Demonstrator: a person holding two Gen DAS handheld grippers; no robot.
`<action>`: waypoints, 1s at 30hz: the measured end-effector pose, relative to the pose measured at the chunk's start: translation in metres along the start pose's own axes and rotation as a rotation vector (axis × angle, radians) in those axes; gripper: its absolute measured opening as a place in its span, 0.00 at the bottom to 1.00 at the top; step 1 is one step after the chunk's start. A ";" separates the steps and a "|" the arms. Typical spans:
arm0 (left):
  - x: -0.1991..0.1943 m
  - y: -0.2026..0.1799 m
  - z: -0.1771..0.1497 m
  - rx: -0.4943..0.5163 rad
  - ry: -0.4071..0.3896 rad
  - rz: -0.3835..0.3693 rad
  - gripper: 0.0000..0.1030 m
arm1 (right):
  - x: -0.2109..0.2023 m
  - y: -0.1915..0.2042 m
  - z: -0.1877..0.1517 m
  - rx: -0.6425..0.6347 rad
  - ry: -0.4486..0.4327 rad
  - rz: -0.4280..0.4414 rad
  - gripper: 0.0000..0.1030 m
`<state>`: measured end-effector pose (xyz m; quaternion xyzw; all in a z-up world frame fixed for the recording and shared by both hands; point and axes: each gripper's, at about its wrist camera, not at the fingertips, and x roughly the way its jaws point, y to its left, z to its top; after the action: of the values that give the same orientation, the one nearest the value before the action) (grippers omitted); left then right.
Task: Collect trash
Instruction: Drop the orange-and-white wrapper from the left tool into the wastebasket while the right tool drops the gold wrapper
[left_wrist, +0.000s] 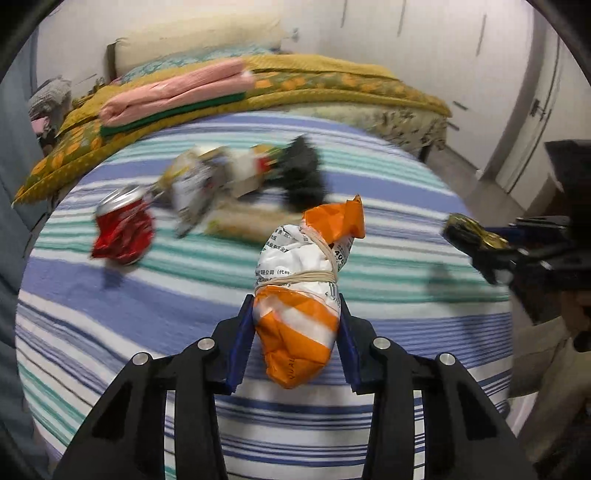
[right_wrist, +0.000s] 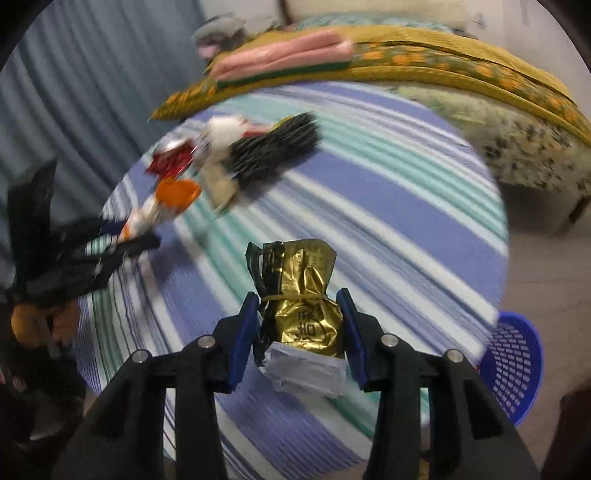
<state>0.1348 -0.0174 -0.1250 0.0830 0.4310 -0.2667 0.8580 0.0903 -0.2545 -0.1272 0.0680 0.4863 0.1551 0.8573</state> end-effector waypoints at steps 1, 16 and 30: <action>0.000 -0.014 0.005 0.008 -0.002 -0.015 0.39 | -0.006 -0.009 -0.001 0.020 -0.013 -0.012 0.41; 0.057 -0.246 0.070 0.139 0.060 -0.281 0.40 | -0.079 -0.221 -0.064 0.357 -0.082 -0.314 0.42; 0.196 -0.351 0.080 0.185 0.183 -0.283 0.46 | -0.080 -0.315 -0.111 0.544 -0.138 -0.288 0.50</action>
<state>0.0999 -0.4192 -0.1986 0.1241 0.4881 -0.4147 0.7579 0.0203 -0.5817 -0.2040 0.2357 0.4553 -0.1086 0.8517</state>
